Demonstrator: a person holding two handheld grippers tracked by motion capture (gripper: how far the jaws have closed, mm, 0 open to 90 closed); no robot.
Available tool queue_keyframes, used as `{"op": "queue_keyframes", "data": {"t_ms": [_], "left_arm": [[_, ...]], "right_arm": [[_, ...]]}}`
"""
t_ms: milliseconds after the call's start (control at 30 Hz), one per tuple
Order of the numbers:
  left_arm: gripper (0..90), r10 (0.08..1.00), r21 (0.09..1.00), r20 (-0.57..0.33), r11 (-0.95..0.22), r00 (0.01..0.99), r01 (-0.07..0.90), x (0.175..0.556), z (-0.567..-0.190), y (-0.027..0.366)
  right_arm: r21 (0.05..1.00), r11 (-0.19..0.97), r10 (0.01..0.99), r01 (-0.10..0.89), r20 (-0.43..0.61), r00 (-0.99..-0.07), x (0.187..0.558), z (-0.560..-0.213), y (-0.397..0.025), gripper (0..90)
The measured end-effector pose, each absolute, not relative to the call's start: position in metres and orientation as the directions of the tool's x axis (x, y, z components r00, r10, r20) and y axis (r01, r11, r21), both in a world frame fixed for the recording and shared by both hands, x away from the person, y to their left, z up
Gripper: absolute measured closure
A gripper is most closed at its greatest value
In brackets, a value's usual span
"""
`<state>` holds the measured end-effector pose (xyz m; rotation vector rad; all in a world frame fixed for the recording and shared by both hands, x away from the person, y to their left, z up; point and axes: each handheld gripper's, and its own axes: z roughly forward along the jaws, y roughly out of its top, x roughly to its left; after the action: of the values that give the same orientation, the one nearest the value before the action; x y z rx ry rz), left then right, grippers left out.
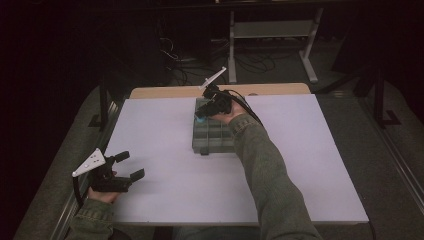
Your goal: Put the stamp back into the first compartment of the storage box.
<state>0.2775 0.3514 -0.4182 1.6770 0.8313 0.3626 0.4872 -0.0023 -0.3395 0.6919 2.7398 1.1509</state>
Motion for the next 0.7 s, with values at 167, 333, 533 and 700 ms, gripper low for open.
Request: {"op": "queue_keyframes", "data": {"t_ms": [167, 333, 533, 700], "left_arm": [[0.0, 0.69, 0.939, -0.181, -0.09, 0.701, 0.331, 0.278, -0.418, 0.351], [0.0, 0.689, 0.938, -0.183, -0.09, 0.701, 0.334, 0.278, -0.418, 0.351], [0.0, 0.69, 0.939, -0.182, -0.091, 0.701, 0.333, 0.278, -0.418, 0.351], [0.0, 0.69, 0.937, -0.185, -0.089, 0.7, 0.337, 0.278, -0.418, 0.351]], "right_arm": [[0.685, 0.627, 0.448, 0.372, 0.073, -0.891, 0.492, -0.346, 0.003, 71.0], [0.685, 0.621, 0.452, 0.381, 0.084, -0.888, 0.495, -0.351, 0.005, 71.0], [0.685, 0.623, 0.45, 0.378, 0.082, -0.889, 0.498, -0.356, 0.009, 71.0], [0.67, 0.623, 0.47, 0.405, 0.093, -0.878, 0.496, -0.358, 0.01, 58.8]]}}
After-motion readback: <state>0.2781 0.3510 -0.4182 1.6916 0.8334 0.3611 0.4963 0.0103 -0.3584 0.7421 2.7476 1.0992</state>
